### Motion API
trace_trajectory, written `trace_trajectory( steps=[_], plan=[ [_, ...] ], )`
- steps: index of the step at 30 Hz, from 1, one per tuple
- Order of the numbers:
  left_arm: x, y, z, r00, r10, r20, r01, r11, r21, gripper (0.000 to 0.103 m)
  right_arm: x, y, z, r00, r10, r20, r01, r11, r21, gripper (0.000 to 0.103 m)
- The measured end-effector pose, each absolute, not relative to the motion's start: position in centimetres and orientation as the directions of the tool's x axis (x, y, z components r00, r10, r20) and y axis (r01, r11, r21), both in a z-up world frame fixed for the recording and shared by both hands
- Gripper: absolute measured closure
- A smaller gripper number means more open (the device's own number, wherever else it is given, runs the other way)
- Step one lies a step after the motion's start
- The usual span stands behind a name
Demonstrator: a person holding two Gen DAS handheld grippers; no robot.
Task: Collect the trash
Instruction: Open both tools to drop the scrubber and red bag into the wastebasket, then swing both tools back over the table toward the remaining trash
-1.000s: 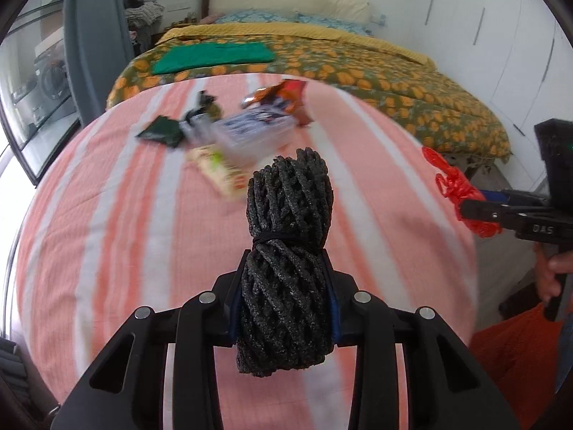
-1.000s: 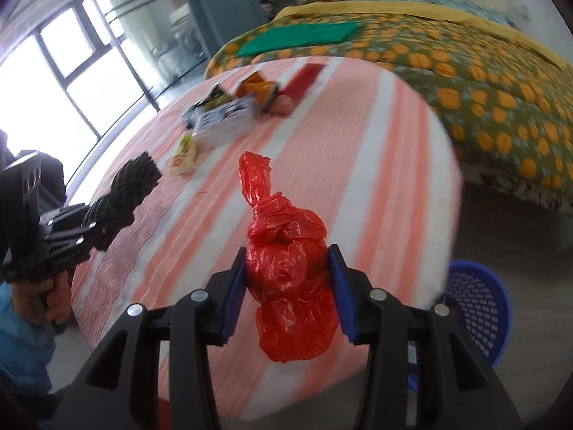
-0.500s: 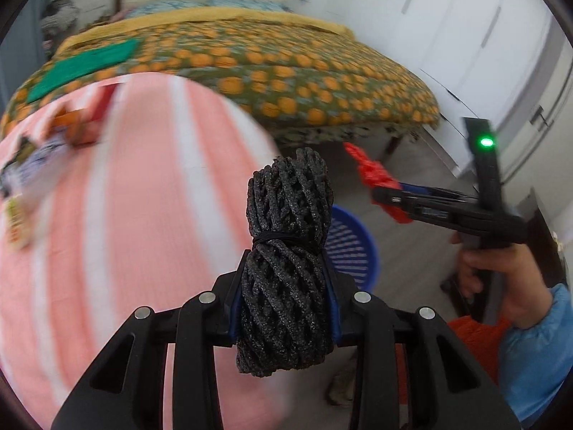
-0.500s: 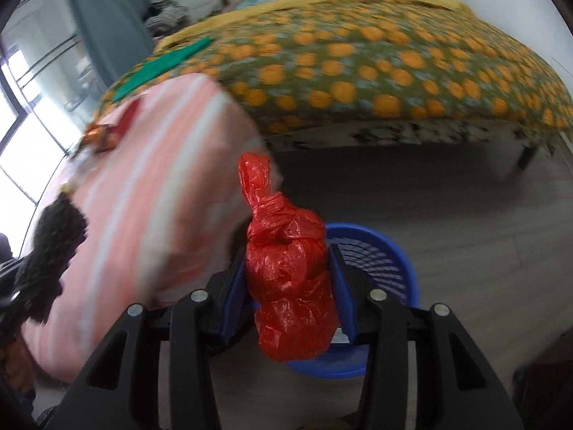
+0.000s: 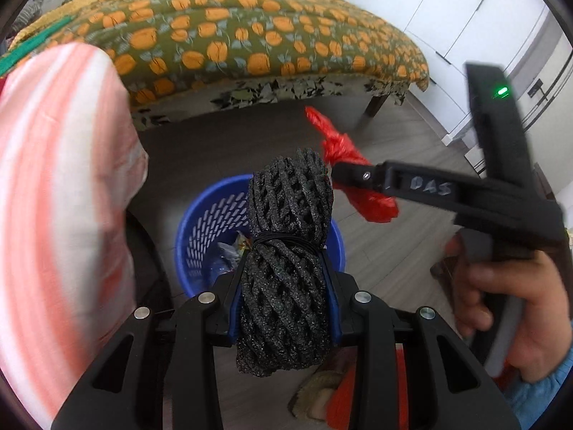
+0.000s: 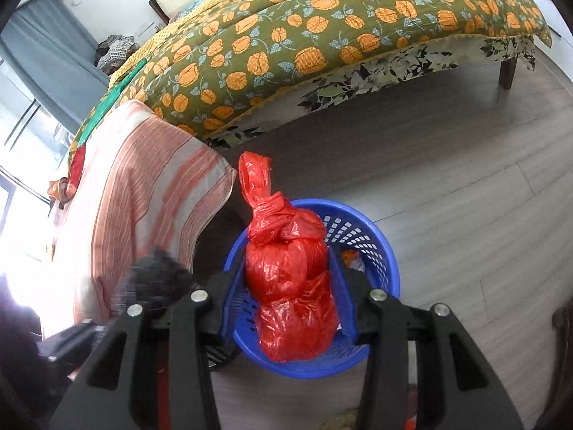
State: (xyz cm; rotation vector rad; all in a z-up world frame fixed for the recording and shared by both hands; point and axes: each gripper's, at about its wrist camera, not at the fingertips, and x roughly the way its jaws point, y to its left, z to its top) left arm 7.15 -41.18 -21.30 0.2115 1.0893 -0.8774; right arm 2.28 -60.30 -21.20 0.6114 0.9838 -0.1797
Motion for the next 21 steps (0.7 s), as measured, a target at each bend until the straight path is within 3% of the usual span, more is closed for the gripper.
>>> trace_trajectory(
  steps=[8,9,11,12,18,21],
  plan=[
    [8.3,-43.2,-24.9,0.176,-0.475,-0.862,0.693,0.682,-0.234,0.066,2.5,-61.4,-21.4,0.563,0.147,-0.813,0.419,0.797,0.435,0.057],
    [8.5,-43.4,-25.4,0.178,-0.469,-0.865,0.691,0.686,-0.229,0.062,2.6,-61.4,-21.5,0.562,0.143,-0.815,0.422,0.797,0.431,0.056],
    [9.1,-43.8,-26.4,0.177,-0.458,-0.871,0.681,0.696,-0.227,0.047,2.7,-61.5,-21.8,0.559,0.145,-0.817,0.428,0.793,0.433,0.035],
    [9.4,-44.0,-27.0,0.176,-0.455,-0.873,0.672,0.704,-0.231,0.040,2.6,-61.6,-21.9,0.561,0.145,-0.815,0.433,0.788,0.438,0.034],
    [9.5,-43.7,-26.3,0.195,-0.469,-0.861,0.665,0.709,-0.236,0.029,2.1,-62.4,-21.0,0.586,0.117,-0.802,0.460,0.766,0.449,0.033],
    [8.6,-43.0,-24.3,0.217,-0.490,-0.844,0.680,0.696,-0.230,0.026,2.1,-62.5,-20.6,0.588,0.094,-0.803,0.477,0.762,0.438,0.025]
  ],
)
